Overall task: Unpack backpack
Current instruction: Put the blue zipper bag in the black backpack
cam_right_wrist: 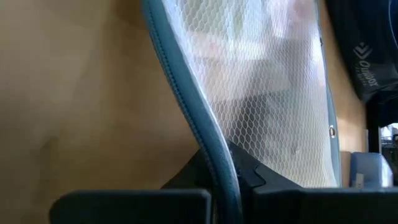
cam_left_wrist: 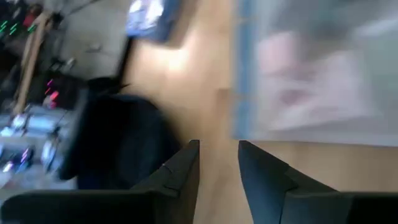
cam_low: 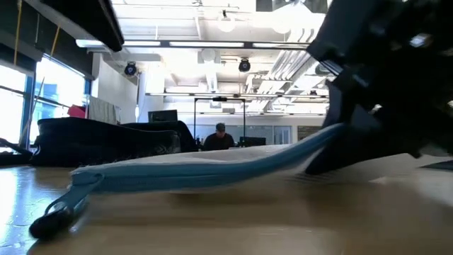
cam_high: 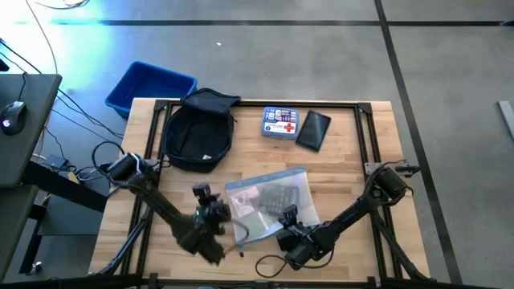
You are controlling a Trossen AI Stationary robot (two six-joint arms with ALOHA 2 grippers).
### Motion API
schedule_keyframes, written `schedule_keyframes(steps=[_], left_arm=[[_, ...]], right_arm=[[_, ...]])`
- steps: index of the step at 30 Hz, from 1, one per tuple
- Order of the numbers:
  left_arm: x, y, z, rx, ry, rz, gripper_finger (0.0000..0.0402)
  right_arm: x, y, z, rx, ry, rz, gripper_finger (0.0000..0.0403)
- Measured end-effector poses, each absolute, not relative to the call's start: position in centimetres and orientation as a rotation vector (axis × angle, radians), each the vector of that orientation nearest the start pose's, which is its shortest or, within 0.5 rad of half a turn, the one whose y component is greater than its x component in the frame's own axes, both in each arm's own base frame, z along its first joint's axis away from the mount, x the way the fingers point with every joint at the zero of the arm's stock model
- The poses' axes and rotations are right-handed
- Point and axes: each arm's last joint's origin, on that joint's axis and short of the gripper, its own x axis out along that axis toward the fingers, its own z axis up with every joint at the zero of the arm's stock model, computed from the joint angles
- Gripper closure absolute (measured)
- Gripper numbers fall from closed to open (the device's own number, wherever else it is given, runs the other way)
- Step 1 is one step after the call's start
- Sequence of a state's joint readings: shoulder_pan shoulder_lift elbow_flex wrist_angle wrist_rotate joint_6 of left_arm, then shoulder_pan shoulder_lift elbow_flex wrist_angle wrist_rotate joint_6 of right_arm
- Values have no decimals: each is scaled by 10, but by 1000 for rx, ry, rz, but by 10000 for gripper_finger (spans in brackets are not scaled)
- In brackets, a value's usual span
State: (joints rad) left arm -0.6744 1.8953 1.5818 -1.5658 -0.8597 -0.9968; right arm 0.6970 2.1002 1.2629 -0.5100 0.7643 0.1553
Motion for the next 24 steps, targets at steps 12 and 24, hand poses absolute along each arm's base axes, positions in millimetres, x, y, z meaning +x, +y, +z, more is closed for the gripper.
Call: schedule_keyframes(steps=[12, 24], left_arm=[[229, -12, 267, 85, 1276, 936, 344], [186, 35, 144, -200, 1370, 760, 400]], right_arm=[[304, 234, 103, -742, 970, -118, 403], [304, 237, 109, -753, 945, -107, 403]])
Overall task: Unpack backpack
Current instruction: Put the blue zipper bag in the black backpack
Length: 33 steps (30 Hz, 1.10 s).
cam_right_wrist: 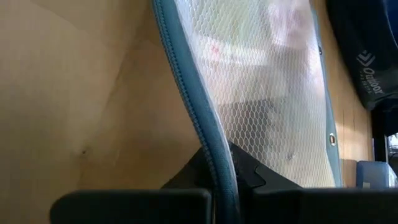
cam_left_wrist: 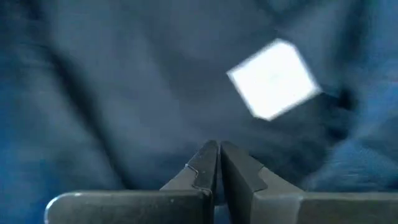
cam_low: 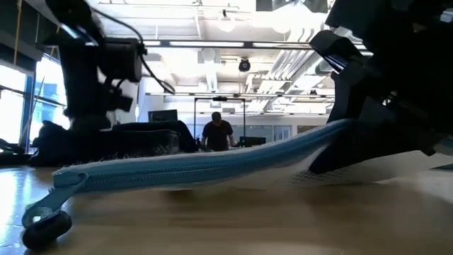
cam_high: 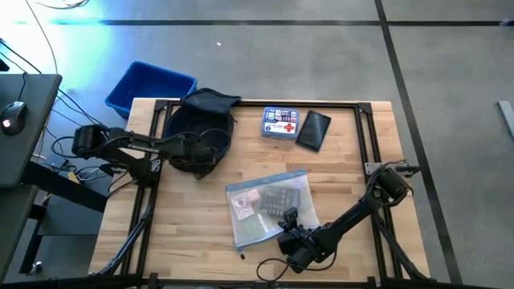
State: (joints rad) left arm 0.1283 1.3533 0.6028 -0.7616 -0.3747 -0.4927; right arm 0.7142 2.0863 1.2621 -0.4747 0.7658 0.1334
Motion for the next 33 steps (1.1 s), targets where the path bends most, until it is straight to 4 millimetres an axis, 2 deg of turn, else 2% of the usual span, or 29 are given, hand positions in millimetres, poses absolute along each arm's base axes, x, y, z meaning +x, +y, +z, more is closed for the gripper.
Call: schedule_keyframes(steps=[3, 7, 10, 15, 18, 22, 25, 29, 33], left_arm=[[192, 24, 137, -304, 1328, 626, 401], [209, -4, 139, -415, 1189, 429, 401], [221, -31, 145, -423, 1067, 284, 401], [227, -66, 153, -388, 927, 140, 401], [229, -86, 162, -327, 870, 40, 401], [232, -117, 186, -156, 801, -122, 401], [231, -135, 205, -18, 763, -173, 400], [228, -147, 222, 43, 754, -117, 383], [225, -160, 234, 144, 711, -186, 351]], right_arm=[[301, 240, 116, -741, 929, -91, 403], [296, 245, 129, -723, 898, -74, 403], [291, 250, 140, -687, 883, -34, 403], [283, 257, 150, -597, 894, 46, 403], [280, 260, 151, -608, 886, 54, 403], [280, 260, 151, -611, 883, 48, 403], [281, 259, 154, -628, 854, 10, 403], [281, 265, 174, -639, 810, 3, 403], [280, 277, 201, -673, 801, 24, 403]])
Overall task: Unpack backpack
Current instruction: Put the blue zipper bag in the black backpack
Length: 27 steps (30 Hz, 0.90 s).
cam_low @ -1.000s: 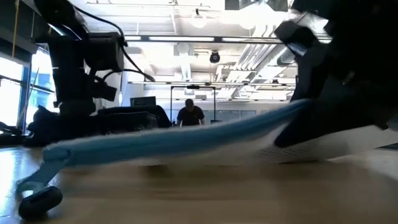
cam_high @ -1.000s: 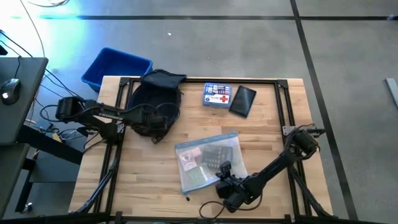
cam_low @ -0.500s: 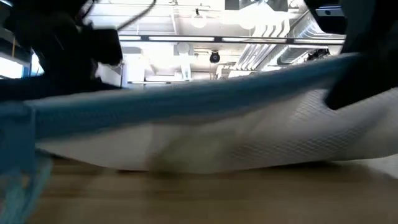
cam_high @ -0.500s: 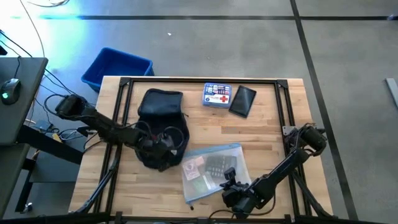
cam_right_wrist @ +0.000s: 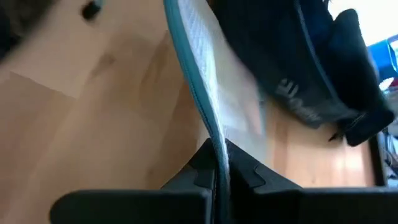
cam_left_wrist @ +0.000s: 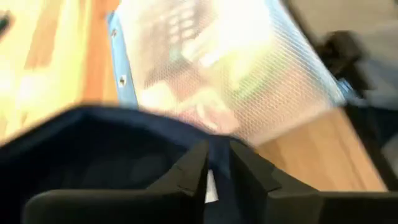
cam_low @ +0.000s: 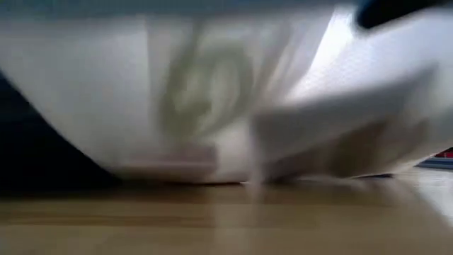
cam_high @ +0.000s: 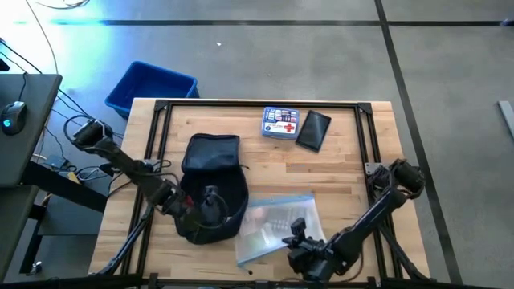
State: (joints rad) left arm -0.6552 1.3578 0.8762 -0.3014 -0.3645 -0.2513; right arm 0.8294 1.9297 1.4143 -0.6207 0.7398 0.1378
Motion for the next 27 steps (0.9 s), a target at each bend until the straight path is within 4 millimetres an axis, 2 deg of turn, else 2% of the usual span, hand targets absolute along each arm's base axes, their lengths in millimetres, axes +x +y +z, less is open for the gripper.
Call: schedule_keyframes(steps=[6, 10, 15, 20, 27], left_arm=[[224, -186, 230, 342, 607, -300, 303], [229, -203, 220, 403, 541, -272, 275], [237, -216, 209, 395, 465, -211, 248], [242, -221, 206, 398, 407, -134, 230], [250, -220, 218, 317, 289, -57, 218]], right_arm=[[271, 286, 243, -724, 746, -118, 403], [271, 284, 275, -747, 674, -234, 403], [275, 277, 309, -749, 644, -294, 403], [279, 273, 319, -762, 646, -294, 403], [282, 271, 318, -746, 666, -284, 403]])
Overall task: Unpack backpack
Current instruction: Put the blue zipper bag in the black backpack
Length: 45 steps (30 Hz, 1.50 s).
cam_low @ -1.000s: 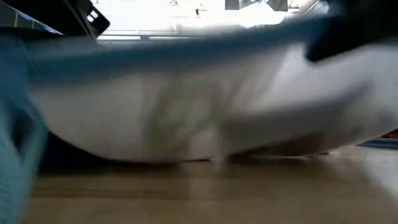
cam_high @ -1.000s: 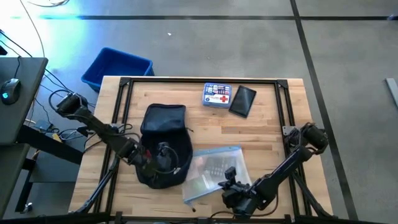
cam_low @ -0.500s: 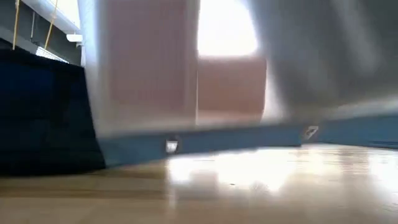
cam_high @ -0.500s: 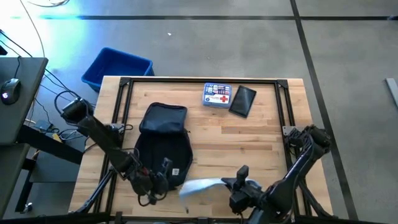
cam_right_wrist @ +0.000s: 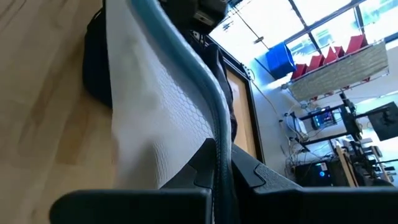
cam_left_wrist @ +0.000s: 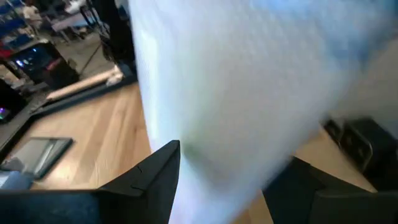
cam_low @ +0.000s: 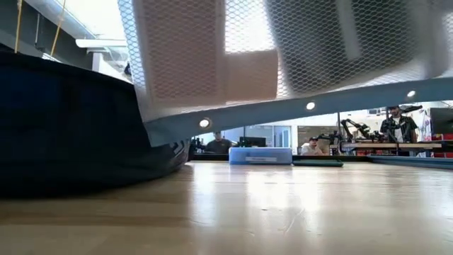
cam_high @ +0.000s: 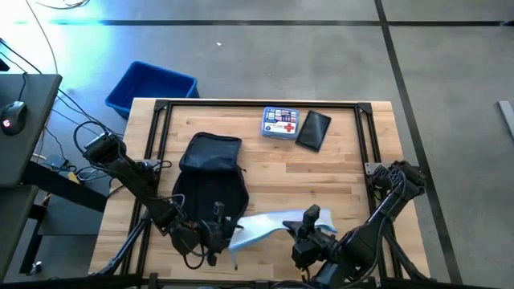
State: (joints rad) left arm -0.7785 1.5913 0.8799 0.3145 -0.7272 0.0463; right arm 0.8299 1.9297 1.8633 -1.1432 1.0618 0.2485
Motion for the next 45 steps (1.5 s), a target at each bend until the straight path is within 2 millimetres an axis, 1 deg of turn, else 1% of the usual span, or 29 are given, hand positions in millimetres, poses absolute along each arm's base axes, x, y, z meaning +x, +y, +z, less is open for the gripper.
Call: schedule_keyframes(steps=[3, 5, 7, 9, 11, 13, 14, 17, 20, 23, 25, 27, 30, 32, 35, 38, 41, 45], left_arm=[[253, -220, 222, 287, 256, -81, 217], [253, -219, 223, 263, 249, -18, 220], [253, -216, 223, 268, 242, 58, 232], [253, -216, 224, 314, 238, 84, 262], [255, -217, 230, 363, 227, 88, 314], [258, -220, 241, 421, 206, 86, 374], [260, -222, 247, 458, 195, 101, 386], [259, -230, 273, 611, 175, 205, 395], [253, -242, 305, 742, 162, 292, 400], [244, -253, 333, 836, 174, 360, 401], [238, -258, 347, 865, 188, 403, 401], [233, -261, 353, 879, 199, 425, 401], [228, -264, 357, 909, 220, 450, 401], [225, -265, 356, 925, 233, 464, 401], [224, -266, 354, 926, 239, 465, 401], [224, -267, 346, 925, 246, 451, 401], [223, -265, 333, 914, 263, 431, 401], [223, -257, 316, 845, 291, 405, 401]], right_arm=[[282, 271, 318, -748, 668, -281, 403], [282, 271, 317, -750, 671, -278, 403], [281, 271, 317, -758, 676, -277, 403], [281, 270, 317, -759, 678, -280, 403], [280, 271, 317, -763, 676, -280, 403], [279, 271, 318, -786, 661, -291, 403], [279, 271, 320, -798, 647, -299, 403], [285, 268, 328, -842, 607, -330, 403], [299, 261, 335, -856, 591, -349, 403], [316, 250, 339, -872, 597, -342, 403], [325, 242, 340, -911, 614, -330, 403], [333, 237, 341, -927, 617, -314, 403], [336, 234, 349, -903, 589, -297, 403], [334, 232, 354, -858, 586, -245, 403], [334, 230, 350, -746, 627, -133, 403], [337, 224, 339, -588, 724, -25, 403], [342, 217, 318, -444, 815, 40, 403], [346, 212, 291, -385, 852, 32, 400]])
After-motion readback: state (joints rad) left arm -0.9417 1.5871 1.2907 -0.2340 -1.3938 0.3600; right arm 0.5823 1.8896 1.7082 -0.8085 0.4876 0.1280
